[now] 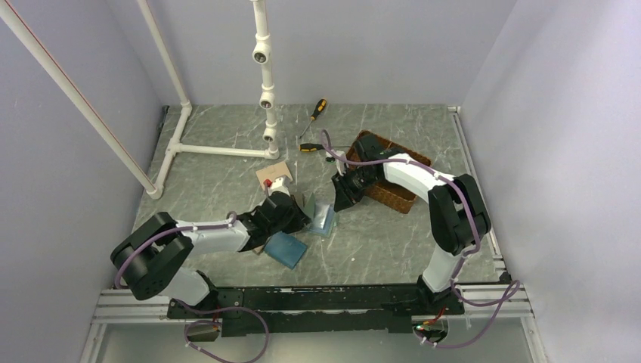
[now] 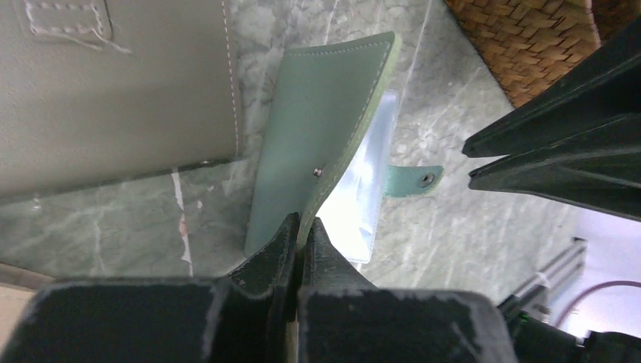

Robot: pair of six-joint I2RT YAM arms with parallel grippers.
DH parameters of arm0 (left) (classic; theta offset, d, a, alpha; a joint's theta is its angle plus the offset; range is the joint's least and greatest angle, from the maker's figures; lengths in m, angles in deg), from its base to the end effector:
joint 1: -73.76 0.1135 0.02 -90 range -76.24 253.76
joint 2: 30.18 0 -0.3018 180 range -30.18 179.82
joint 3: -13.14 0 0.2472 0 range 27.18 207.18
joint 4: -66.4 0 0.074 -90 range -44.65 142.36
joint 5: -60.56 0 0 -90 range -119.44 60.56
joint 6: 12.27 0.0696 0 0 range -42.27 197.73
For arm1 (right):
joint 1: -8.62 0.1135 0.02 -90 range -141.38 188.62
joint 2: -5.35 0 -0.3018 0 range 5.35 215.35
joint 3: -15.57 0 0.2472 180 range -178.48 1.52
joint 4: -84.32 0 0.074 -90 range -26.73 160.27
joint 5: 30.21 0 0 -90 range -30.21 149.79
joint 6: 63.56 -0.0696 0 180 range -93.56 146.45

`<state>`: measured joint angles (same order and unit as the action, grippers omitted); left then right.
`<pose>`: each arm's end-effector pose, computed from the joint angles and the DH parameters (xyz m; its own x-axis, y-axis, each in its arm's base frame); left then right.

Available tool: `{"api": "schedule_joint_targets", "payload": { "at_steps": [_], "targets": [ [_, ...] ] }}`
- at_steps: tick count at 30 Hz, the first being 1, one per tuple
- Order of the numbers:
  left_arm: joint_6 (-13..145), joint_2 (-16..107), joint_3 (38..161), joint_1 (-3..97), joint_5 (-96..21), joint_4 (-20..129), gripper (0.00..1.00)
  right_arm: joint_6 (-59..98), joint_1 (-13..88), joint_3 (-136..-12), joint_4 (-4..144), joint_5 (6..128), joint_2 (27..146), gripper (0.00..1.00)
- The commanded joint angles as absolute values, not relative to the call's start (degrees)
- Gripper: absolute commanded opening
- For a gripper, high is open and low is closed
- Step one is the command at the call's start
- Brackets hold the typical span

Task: Take the credit cards out of the card holder
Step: Open the card holder at the center of the board.

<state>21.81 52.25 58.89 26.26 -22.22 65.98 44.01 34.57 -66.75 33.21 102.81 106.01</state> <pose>0.2041 -0.2098 0.1787 -0.7781 -0.3671 -0.5097 0.0344 0.7853 -0.6181 0.2978 0.1977 0.2154 -0.6411 -0.5574 -0.5275 -0.7645 0.4031 0.5031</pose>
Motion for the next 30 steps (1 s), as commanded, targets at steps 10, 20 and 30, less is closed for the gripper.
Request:
{"api": "schedule_joint_targets", "payload": {
  "at_steps": [10,20,30],
  "targets": [
    [4.3,59.0,46.5,30.8,-34.8,87.9,0.00,41.6,37.6,-67.8,35.7,94.7,110.0,0.18],
    [8.2,48.5,47.7,30.9,-29.9,73.6,0.00,41.9,37.6,-68.1,35.1,97.2,111.9,0.19],
    [9.4,48.5,48.3,30.9,-29.6,63.7,0.00,40.7,38.1,-68.3,35.6,98.4,114.0,0.20]
  ]
}}
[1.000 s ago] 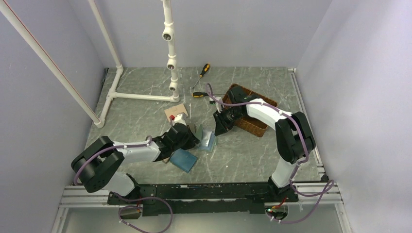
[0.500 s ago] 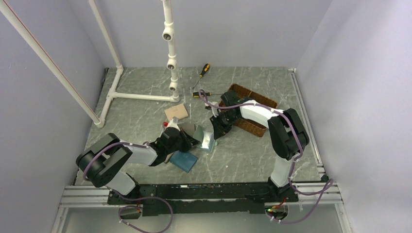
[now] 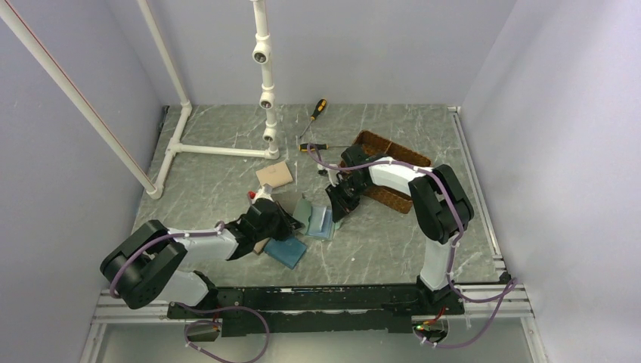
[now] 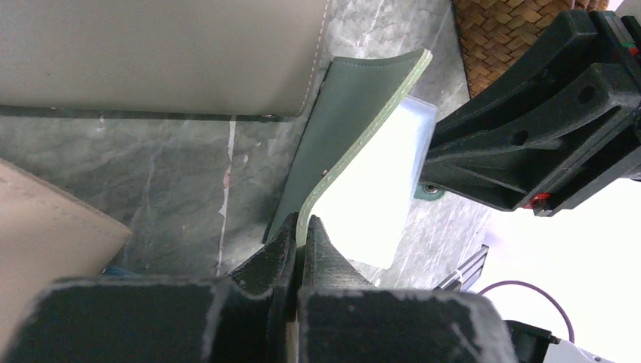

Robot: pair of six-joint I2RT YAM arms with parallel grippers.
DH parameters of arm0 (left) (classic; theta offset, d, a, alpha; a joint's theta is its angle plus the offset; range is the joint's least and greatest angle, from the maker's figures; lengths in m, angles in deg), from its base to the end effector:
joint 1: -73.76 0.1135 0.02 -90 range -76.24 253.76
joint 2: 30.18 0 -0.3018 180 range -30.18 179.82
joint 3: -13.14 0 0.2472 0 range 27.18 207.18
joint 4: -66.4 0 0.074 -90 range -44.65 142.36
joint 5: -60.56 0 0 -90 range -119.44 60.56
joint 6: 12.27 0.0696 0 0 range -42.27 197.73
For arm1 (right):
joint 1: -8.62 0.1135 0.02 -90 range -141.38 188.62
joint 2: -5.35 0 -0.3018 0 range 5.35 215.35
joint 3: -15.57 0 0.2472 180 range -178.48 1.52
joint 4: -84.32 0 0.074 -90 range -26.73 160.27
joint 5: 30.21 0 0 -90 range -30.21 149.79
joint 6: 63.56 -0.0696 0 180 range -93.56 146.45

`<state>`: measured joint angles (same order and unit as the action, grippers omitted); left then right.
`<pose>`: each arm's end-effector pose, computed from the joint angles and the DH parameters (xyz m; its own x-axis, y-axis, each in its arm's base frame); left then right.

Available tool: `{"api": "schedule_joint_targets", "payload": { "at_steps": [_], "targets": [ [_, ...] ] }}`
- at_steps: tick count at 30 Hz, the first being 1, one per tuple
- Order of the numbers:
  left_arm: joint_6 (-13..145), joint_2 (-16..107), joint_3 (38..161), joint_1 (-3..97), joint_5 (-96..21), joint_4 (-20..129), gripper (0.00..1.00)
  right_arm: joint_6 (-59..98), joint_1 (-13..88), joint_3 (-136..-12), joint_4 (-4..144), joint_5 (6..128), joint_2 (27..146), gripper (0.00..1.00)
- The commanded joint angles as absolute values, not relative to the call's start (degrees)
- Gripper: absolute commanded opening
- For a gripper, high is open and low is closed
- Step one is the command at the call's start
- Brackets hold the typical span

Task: Take the credit cards out of the card holder
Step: Open the card holder at the center of the board, then remove the credit card from the card holder.

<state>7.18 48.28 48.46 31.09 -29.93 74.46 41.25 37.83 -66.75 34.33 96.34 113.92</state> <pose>0.1889 -0.1750 0.1576 -0.7846 -0.5591 -0.2679 -0.1711 0.6105 -0.7733 0.3016 0.2161 0.1641 -0.6878 -0.6198 -0.3778 -0.7152 0.4899 0.4984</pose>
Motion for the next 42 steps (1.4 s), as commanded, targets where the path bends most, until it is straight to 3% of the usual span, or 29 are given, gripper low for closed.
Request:
{"api": "schedule_joint_targets", "payload": {
  "at_steps": [1,10,30,31,37,42],
  "targets": [
    [9.8,48.2,48.6,30.9,-28.0,62.3,0.00,40.6,38.2,-68.3,35.7,98.7,113.9,0.20],
    [14.6,45.7,51.3,30.9,-23.9,50.9,0.00,41.3,38.8,-69.1,35.0,99.7,112.7,0.21],
    [18.8,50.0,53.6,30.9,-27.5,51.9,0.00,39.2,46.4,-73.2,36.2,99.8,115.3,0.22],
    [19.0,49.8,53.8,30.9,-27.5,51.9,0.02,38.4,46.8,-73.9,36.5,99.6,116.2,0.22],
    [19.8,41.3,53.5,30.9,-24.9,47.8,0.42,35.7,47.5,-77.9,37.1,97.7,121.0,0.22],
    [23.1,29.7,52.3,31.0,-24.3,44.9,0.63,33.6,47.5,-80.2,37.3,96.3,124.7,0.22]
  ]
}}
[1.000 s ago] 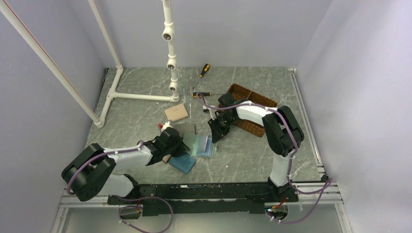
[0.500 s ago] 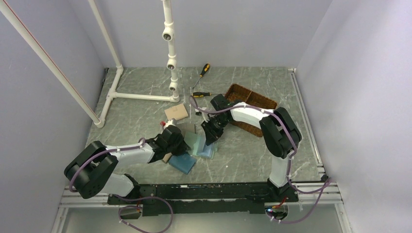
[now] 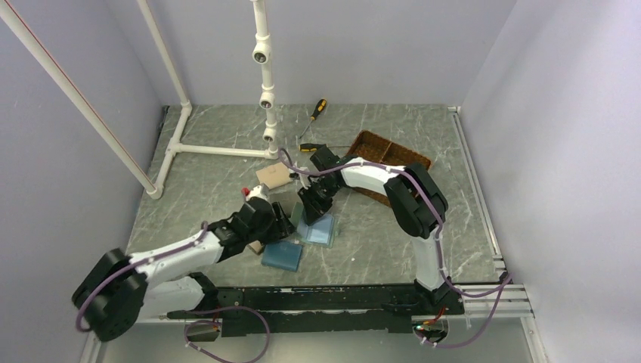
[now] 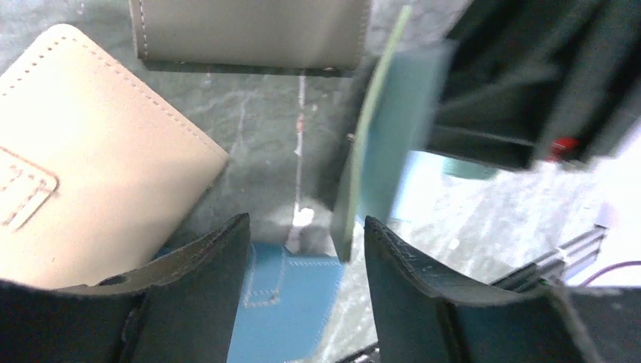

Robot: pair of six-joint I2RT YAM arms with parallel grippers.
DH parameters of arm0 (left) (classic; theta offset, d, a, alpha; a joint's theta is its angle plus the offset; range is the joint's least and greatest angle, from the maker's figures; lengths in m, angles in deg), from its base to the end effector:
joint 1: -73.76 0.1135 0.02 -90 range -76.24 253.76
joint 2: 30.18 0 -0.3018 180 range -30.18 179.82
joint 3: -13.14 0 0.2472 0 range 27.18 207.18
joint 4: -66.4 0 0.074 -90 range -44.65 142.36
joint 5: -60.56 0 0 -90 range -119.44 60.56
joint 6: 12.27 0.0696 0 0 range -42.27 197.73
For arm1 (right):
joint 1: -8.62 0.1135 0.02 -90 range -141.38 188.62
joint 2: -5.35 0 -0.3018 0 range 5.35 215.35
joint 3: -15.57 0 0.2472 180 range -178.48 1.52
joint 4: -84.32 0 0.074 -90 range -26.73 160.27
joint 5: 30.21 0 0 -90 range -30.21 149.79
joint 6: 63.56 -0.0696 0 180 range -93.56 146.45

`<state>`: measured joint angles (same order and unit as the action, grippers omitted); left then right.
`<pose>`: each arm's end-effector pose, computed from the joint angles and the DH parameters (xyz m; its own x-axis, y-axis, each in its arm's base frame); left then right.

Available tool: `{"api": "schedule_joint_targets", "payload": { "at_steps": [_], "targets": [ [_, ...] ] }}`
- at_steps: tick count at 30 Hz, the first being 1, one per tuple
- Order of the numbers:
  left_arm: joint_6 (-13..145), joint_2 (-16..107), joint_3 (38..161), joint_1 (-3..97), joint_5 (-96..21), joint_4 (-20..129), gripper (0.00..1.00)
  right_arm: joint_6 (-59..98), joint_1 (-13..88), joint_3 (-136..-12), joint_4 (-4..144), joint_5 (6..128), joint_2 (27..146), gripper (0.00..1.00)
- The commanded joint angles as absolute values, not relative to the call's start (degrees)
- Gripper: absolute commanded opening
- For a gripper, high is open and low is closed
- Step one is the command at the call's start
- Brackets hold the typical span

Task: Take the credit cards out of the card holder
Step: Remove the credit card from the card holder.

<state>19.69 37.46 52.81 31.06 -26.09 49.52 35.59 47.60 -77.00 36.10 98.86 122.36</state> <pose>0.1683 -0.1498 0.1755 -0.8229 -0.3931 -0.4102 -0.0975 0.8090 -0.5797 0.2991 0.2985 0.1579 -0.6317 -0.6700 -0.3899 -0.7443 0.3837 0.5466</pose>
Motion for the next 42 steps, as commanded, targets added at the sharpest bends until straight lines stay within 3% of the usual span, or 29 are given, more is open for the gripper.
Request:
{"api": "schedule_joint_targets", "payload": {
  "at_steps": [1,6,8,10,14,19,24,31,42],
  "targets": [
    [24.0,27.3,52.4,31.0,-24.3,44.0,0.66,33.4,47.5,-80.7,37.0,95.9,125.2,0.22],
    [29.0,18.6,51.7,30.9,-28.0,44.0,0.65,33.6,47.6,-80.5,37.2,96.5,125.6,0.23],
    [30.3,17.2,50.4,31.0,-31.7,49.2,0.59,33.9,47.6,-80.6,37.0,97.4,125.6,0.23],
    [30.4,18.3,49.5,30.9,-34.9,54.9,0.45,34.1,47.6,-80.7,36.7,98.2,125.7,0.23],
    [31.3,26.9,51.0,30.9,-39.6,62.1,0.27,34.7,47.6,-80.9,36.3,99.3,125.5,0.23],
    [32.2,39.4,54.4,30.9,-42.3,68.3,0.18,35.2,47.6,-81.1,35.8,99.8,125.4,0.23],
    [32.5,47.0,58.1,30.9,-37.9,64.1,0.07,35.9,47.4,-81.3,35.2,99.7,124.6,0.23],
    [32.3,50.3,58.8,30.9,-30.7,58.2,0.01,40.7,46.1,-82.3,31.8,98.9,120.7,0.24],
    [32.3,53.6,58.6,30.9,-29.6,59.0,0.00,57.3,44.9,-78.1,23.9,97.9,113.0,0.25]
  ]
}}
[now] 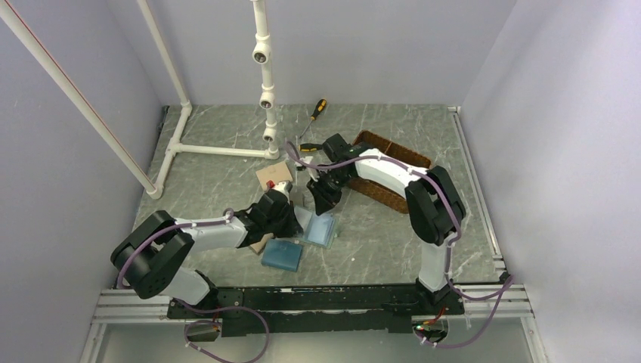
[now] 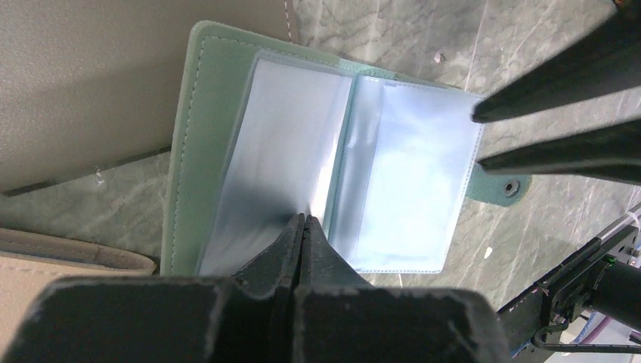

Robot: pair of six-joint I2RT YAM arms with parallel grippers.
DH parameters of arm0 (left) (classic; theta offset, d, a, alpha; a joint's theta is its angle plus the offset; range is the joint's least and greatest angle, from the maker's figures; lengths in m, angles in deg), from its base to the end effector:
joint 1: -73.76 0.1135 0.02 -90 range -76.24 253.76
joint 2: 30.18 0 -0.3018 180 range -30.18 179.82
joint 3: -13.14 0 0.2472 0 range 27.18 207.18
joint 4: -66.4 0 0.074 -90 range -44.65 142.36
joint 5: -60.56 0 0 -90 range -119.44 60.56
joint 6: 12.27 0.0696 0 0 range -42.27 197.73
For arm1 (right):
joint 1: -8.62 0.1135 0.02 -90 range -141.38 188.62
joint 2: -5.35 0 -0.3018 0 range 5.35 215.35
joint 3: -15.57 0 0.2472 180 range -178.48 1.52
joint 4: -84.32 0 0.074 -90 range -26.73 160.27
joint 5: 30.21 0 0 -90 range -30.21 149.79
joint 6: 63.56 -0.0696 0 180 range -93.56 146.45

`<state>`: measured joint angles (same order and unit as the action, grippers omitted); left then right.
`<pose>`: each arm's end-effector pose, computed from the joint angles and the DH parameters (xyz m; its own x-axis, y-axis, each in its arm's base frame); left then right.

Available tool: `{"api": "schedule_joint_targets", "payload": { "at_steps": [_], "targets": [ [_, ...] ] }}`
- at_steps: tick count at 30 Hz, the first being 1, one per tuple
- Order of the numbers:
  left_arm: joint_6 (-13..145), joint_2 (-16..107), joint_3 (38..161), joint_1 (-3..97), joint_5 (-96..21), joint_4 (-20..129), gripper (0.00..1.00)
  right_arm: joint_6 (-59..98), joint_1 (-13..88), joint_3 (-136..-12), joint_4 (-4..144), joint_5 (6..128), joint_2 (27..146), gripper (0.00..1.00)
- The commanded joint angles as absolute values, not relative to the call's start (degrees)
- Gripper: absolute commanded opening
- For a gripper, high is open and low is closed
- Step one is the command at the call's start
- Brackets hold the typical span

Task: Take the credit cards out of the card holder
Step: Remove the credit card from the card holder.

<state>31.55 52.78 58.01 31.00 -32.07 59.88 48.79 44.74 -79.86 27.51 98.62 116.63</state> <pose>0.2032 -0.1923 0.1597 -0.8637 -0.1831 -0.4697 0.1142 0.8365 -0.5360 0.3019 0.2743 0.2048 -0.4811 -0.7178 -0.5032 -0.8575 0.2661 0.4402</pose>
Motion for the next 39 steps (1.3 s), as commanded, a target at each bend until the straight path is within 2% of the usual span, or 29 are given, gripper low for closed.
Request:
{"api": "schedule_joint_targets", "payload": {
  "at_steps": [1,11,20,30,39],
  "targets": [
    [32.3,53.5,58.4,30.9,-29.6,59.2,0.00,57.8,44.9,-77.6,23.9,97.3,112.7,0.25],
    [31.9,52.4,57.2,30.9,-29.6,59.5,0.00,59.2,43.5,-75.3,23.5,88.2,112.4,0.25],
    [31.8,51.5,57.3,30.9,-31.4,60.5,0.03,59.6,43.7,-74.6,22.5,92.1,114.1,0.28],
    [31.7,48.8,57.0,30.9,-34.9,62.3,0.24,54.1,43.7,-74.9,25.3,90.1,117.8,0.25],
    [31.9,51.6,57.3,30.9,-37.3,63.6,0.56,49.7,43.7,-75.5,27.7,91.9,119.5,0.13]
  ]
}}
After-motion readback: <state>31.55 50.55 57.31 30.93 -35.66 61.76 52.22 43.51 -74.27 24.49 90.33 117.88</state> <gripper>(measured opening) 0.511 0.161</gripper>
